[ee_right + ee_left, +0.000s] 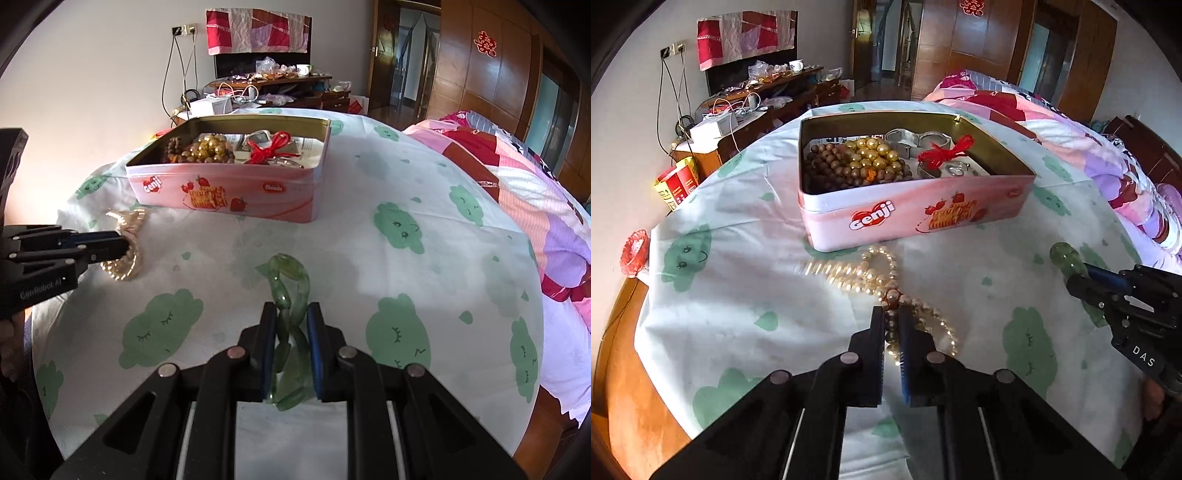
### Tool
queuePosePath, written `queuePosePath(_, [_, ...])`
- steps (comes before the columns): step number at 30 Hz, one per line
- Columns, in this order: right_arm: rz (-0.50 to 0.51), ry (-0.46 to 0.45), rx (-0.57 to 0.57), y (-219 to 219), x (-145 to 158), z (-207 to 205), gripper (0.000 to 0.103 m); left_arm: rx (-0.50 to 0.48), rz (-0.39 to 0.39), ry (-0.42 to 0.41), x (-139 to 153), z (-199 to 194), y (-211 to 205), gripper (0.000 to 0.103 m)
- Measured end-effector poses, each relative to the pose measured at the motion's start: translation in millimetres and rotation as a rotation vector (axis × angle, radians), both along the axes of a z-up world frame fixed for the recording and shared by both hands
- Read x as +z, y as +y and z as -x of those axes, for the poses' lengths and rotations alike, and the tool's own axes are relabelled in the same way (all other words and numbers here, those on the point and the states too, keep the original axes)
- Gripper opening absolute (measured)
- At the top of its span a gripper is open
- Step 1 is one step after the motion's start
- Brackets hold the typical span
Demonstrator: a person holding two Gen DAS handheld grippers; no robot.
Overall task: Organize jewelry
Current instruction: 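Grasp the pearl necklace with the left tool while the right tool holds the jade bangle, then lower the pearl necklace and jade bangle into the tin and open both tools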
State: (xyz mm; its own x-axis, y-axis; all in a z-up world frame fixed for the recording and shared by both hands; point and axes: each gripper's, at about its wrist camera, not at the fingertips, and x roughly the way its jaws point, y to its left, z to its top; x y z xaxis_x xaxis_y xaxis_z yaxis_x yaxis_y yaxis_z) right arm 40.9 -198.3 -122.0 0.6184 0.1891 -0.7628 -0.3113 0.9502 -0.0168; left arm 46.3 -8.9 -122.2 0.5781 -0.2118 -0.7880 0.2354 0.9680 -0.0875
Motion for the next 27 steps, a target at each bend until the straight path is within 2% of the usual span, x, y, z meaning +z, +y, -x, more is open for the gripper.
queuePosePath(6, [-0.008,-0.007,0.003,-1,0,0,0.019,-0.008,0.039,-0.021,7,4,2,0.006])
queuePosePath(13, [-0.018,-0.037,0.018,0,4,4,0.019,-0.006,0.086,-0.084,34,10,8,0.005])
queuePosePath(27, [-0.078,-0.114,0.041,2,26,9,0.019,-0.001,0.100,-0.192,67,15,10,0.005])
